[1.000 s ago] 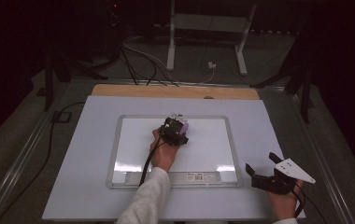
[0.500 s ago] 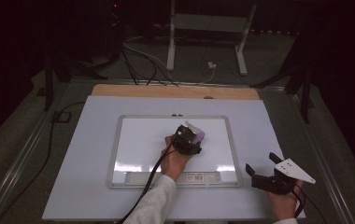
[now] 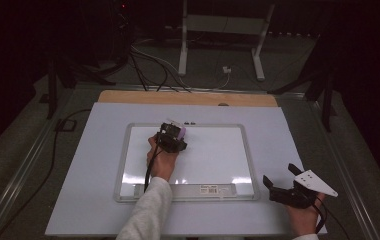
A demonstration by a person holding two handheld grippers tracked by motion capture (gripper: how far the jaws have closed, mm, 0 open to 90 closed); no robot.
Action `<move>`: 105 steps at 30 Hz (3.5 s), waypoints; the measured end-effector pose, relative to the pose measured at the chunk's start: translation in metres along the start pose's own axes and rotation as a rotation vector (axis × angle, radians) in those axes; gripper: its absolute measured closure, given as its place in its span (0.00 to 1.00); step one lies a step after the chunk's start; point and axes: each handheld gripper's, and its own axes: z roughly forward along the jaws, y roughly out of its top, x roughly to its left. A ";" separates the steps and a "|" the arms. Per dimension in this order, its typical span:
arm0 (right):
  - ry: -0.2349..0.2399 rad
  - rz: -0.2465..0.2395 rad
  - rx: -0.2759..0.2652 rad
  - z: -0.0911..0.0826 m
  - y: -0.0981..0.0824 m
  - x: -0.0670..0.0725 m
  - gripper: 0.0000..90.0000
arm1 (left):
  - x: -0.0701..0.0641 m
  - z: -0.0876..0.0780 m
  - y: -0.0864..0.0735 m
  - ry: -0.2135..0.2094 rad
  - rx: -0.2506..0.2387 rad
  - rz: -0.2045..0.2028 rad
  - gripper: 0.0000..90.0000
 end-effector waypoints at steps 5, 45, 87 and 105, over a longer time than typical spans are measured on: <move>0.004 -0.004 0.002 0.001 0.000 0.002 0.00 | 0.008 -0.008 -0.002 -0.036 -0.033 -0.038 0.46; -0.006 0.004 -0.001 -0.001 0.000 -0.001 0.00 | 0.048 -0.069 -0.050 -0.098 -0.124 -0.115 0.46; -0.003 0.001 0.001 0.000 0.000 0.001 0.00 | 0.073 -0.088 -0.129 0.000 -0.045 -0.167 0.41; -0.001 0.001 0.002 0.000 -0.001 0.001 0.00 | 0.068 -0.093 -0.125 -0.015 -0.092 -0.028 0.40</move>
